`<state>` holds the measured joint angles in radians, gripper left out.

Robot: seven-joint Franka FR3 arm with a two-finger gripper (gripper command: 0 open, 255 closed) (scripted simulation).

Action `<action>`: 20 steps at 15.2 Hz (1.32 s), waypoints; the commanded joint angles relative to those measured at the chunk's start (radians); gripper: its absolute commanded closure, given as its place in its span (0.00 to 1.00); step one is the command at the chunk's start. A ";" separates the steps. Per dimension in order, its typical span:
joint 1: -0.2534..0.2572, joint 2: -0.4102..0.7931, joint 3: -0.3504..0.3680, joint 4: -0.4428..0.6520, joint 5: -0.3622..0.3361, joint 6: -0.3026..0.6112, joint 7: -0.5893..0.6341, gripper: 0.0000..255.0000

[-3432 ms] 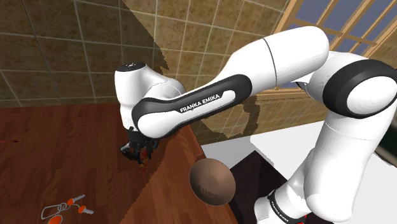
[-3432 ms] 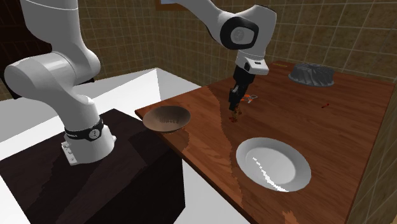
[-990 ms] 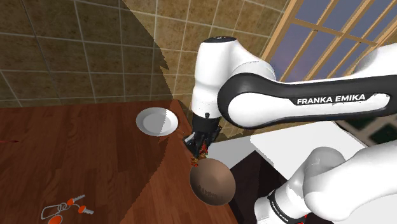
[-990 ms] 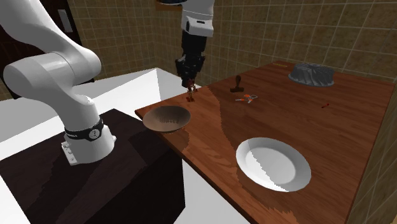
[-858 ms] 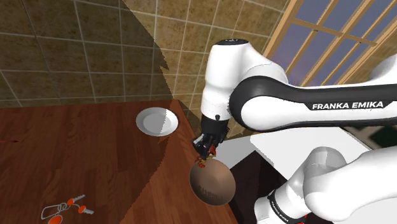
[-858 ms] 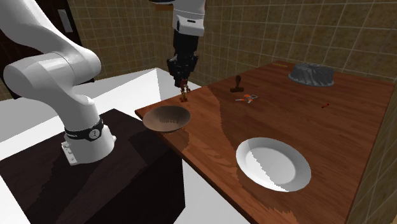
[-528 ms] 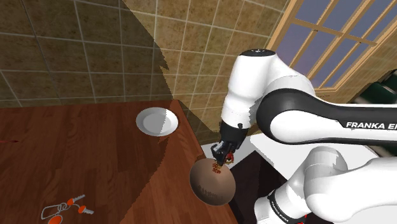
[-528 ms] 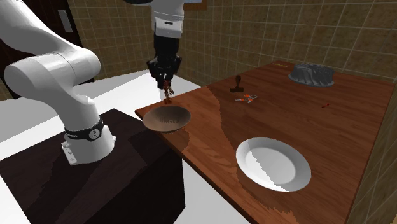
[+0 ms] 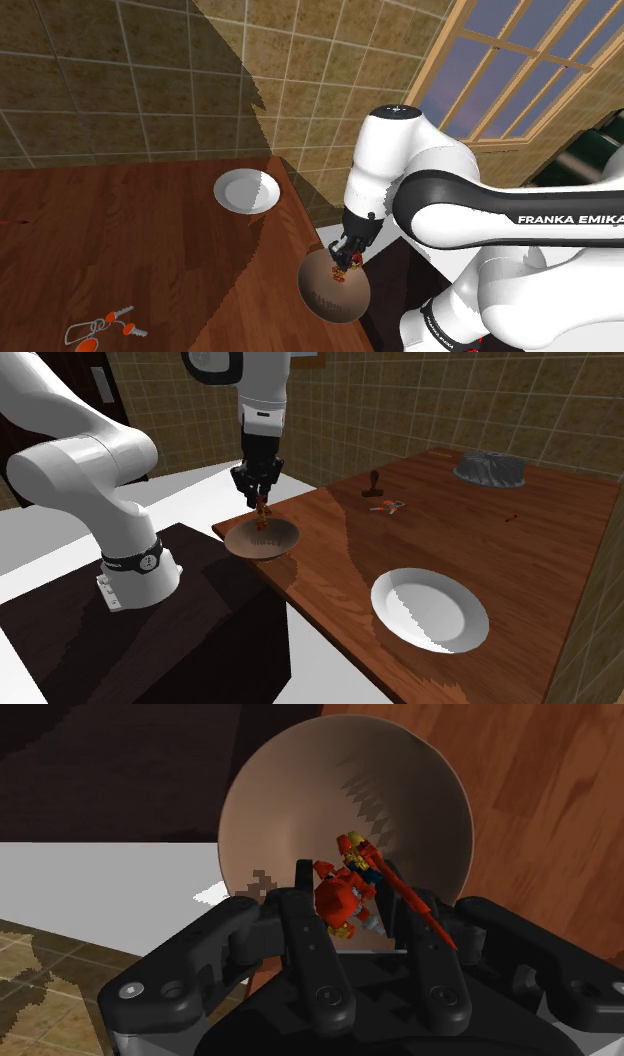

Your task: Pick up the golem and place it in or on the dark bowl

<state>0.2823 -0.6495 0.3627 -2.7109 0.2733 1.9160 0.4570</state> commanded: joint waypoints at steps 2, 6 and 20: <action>0.001 0.018 0.009 -0.030 0.008 0.049 -0.003 1.00; 0.002 0.036 0.017 -0.049 0.013 0.086 -0.003 1.00; -0.005 0.014 0.001 0.005 -0.003 0.009 -0.002 0.00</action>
<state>0.2774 -0.6210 0.3696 -2.7268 0.2747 1.9617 0.4525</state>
